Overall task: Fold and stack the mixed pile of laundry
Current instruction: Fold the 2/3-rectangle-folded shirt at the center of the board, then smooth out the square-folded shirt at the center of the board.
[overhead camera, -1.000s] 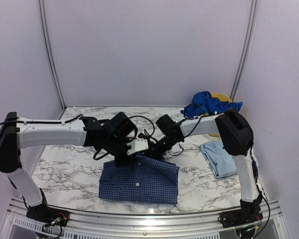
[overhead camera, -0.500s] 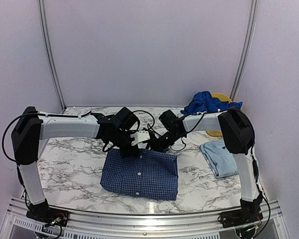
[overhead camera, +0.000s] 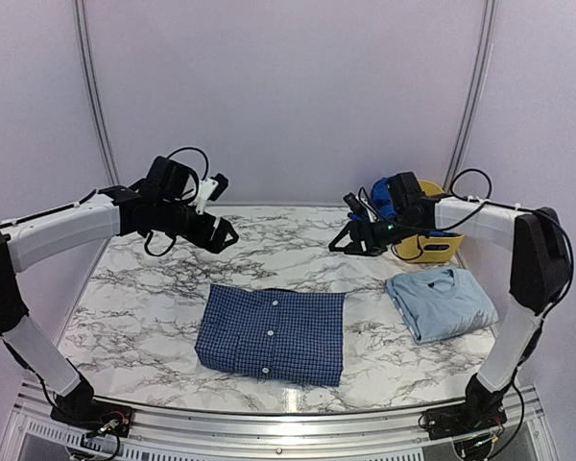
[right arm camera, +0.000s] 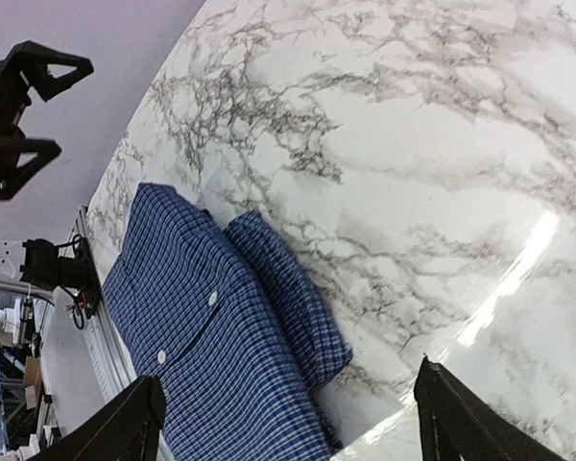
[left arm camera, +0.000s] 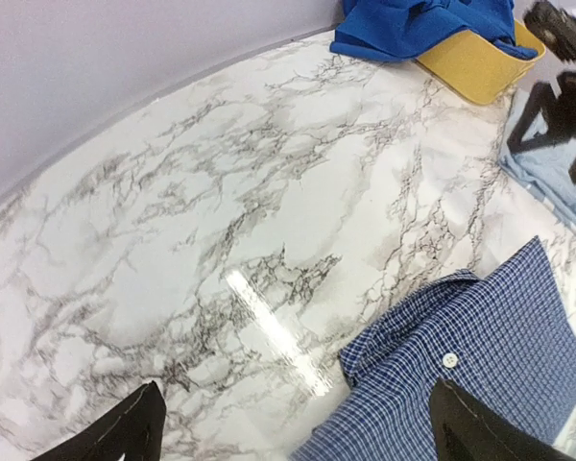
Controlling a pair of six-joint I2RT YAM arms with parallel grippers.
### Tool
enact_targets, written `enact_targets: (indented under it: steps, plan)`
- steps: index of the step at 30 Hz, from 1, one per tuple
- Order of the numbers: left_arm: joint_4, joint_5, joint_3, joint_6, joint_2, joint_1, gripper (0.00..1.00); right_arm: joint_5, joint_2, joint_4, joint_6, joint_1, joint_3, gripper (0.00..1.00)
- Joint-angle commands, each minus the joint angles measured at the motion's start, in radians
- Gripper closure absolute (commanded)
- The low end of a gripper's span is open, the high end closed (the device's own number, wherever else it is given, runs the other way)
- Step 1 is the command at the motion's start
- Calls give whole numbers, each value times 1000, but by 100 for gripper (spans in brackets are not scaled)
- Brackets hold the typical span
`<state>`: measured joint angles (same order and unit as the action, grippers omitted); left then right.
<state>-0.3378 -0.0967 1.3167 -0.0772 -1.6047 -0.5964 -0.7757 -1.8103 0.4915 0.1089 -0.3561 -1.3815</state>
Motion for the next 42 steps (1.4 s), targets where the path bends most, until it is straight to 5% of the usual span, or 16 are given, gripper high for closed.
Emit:
enact_targets:
  steps: [1, 10, 15, 19, 27, 29, 42]
  plan:
    - [28, -280, -153, 265, 82, 84, 1, -25, 68, -35, 22, -23, 170, 13]
    - [213, -424, -437, 415, 110, 150, 1, -10, 86, -62, -7, -93, 314, 11]
    - [326, -494, -463, 480, 12, 150, 19, -10, 52, -97, 4, -103, 326, 16]
    - [432, -533, -476, 536, -36, 150, 39, -24, 16, -102, 4, -103, 316, 39]
    - [481, -502, -460, 588, -76, 158, 98, 32, 2, -74, 6, -76, 300, 92]
    - [470, -461, -446, 600, -84, 163, 100, 60, 0, -71, 11, -49, 289, 100]
    - [381, -232, -268, 596, -370, 180, 100, 336, -285, -86, 10, -19, 92, 100]
